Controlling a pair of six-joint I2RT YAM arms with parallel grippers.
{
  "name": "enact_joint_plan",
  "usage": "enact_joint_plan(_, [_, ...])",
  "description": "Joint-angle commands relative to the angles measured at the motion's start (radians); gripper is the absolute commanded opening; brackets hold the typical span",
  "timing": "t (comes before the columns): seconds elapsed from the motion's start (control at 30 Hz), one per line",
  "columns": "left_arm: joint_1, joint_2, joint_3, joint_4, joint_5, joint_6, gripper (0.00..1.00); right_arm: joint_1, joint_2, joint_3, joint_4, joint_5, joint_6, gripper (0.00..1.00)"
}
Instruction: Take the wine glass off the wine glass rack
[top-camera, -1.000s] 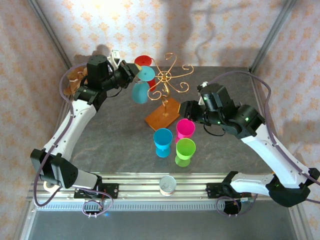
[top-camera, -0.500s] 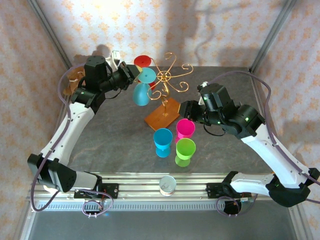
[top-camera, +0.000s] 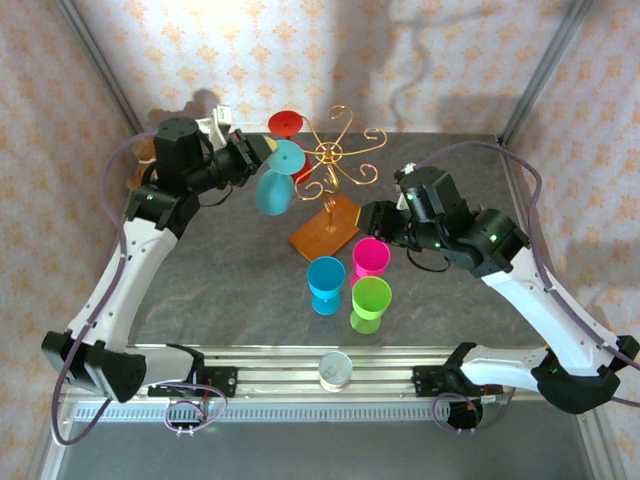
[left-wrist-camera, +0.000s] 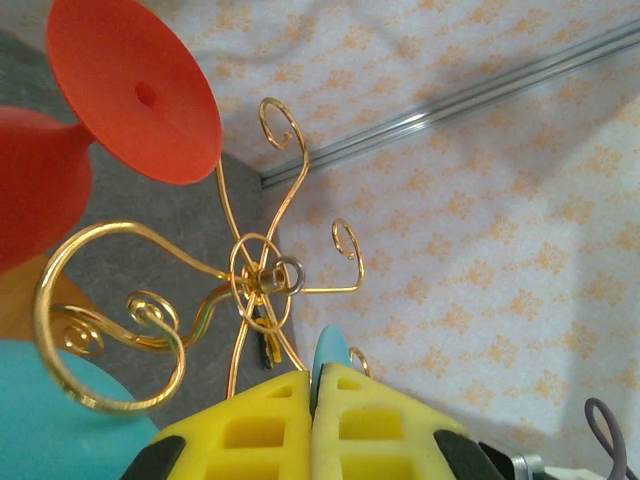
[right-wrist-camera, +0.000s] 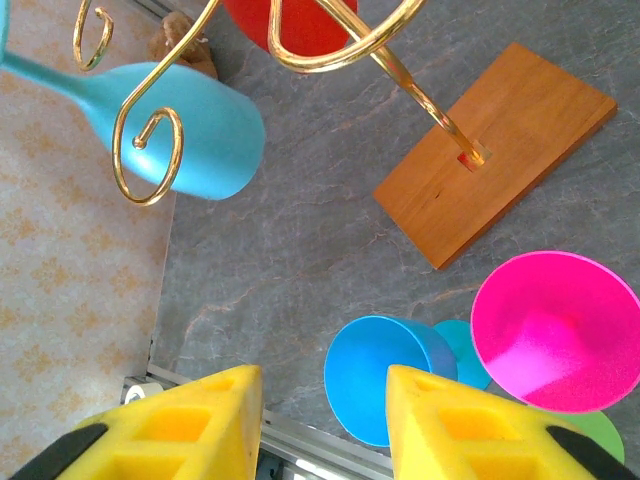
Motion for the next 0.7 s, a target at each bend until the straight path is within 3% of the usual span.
enact_joint_plan(0.0, [0.004, -0.079, -0.016, -0.089, -0.048, 0.095, 0.0, -0.006, -0.011, 0.0, 0.021, 0.004, 0.01, 0.38])
enact_joint_plan(0.43, [0.013, -0.32, -0.121, -0.478, -0.292, 0.453, 0.0, -0.005, -0.046, -0.047, 0.01, 0.002, 0.0, 0.36])
enact_joint_plan(0.67, [0.012, -0.36, -0.11, -0.622, -0.435, 0.644, 0.0, -0.005, -0.082, -0.105, 0.002, -0.004, -0.008, 0.35])
